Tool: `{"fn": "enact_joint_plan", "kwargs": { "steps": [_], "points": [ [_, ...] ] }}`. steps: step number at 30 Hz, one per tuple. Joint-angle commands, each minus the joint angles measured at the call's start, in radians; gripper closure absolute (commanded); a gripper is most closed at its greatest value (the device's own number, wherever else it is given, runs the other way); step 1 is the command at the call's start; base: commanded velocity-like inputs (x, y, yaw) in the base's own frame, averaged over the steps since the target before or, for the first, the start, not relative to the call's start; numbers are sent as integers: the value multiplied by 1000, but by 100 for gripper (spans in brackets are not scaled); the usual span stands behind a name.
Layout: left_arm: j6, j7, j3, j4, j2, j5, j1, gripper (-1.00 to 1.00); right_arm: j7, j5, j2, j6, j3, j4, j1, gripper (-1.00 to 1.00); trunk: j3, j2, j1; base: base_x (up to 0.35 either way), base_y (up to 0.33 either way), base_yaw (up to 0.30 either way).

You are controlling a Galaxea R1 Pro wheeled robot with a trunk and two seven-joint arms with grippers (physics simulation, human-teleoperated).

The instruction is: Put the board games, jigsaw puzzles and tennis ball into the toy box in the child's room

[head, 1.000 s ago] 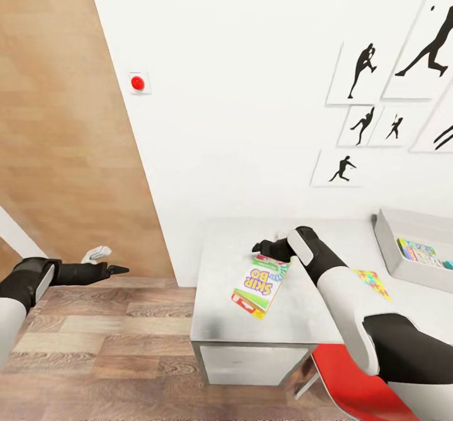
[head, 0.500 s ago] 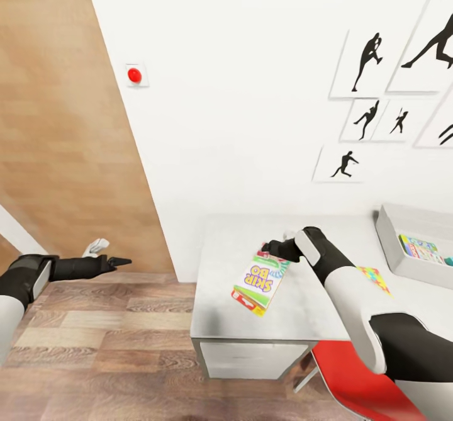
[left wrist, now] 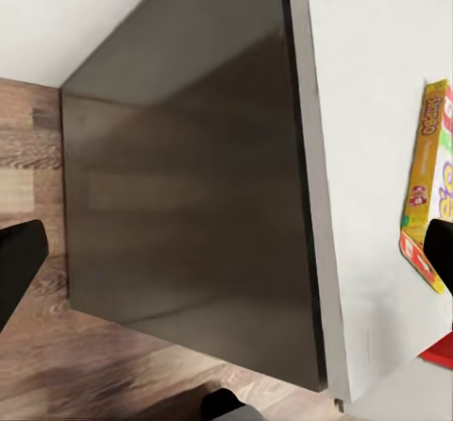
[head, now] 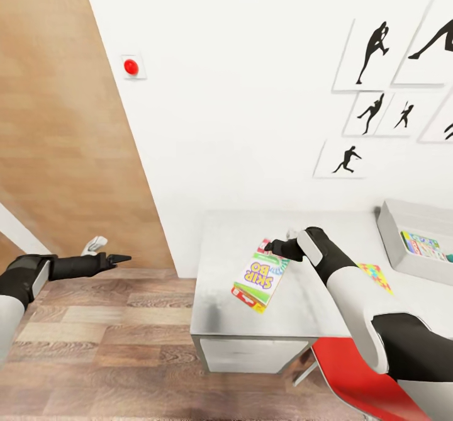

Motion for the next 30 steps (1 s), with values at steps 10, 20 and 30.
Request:
{"fn": "enact_joint_plan", "kwargs": {
  "steps": [10, 20, 30],
  "points": [
    [-10, 311, 10, 4, -50, -8, -1, -100, -1, -18, -4, 21, -2, -57, -4, -100, -18, -2, 1, 0, 0, 0],
    [-68, 450, 10, 7, -79, -2, -1, -100, 0, -24, -5, 95, -7, -134, -4, -100, -34, -2, 1, 0, 0, 0],
    [-74, 449, 10, 7, -80, -1, -1, -100, -7, -25, -28, 103, -7, -133, -2, -100, -50, -2, 1, 0, 0, 0]
  ]
}}
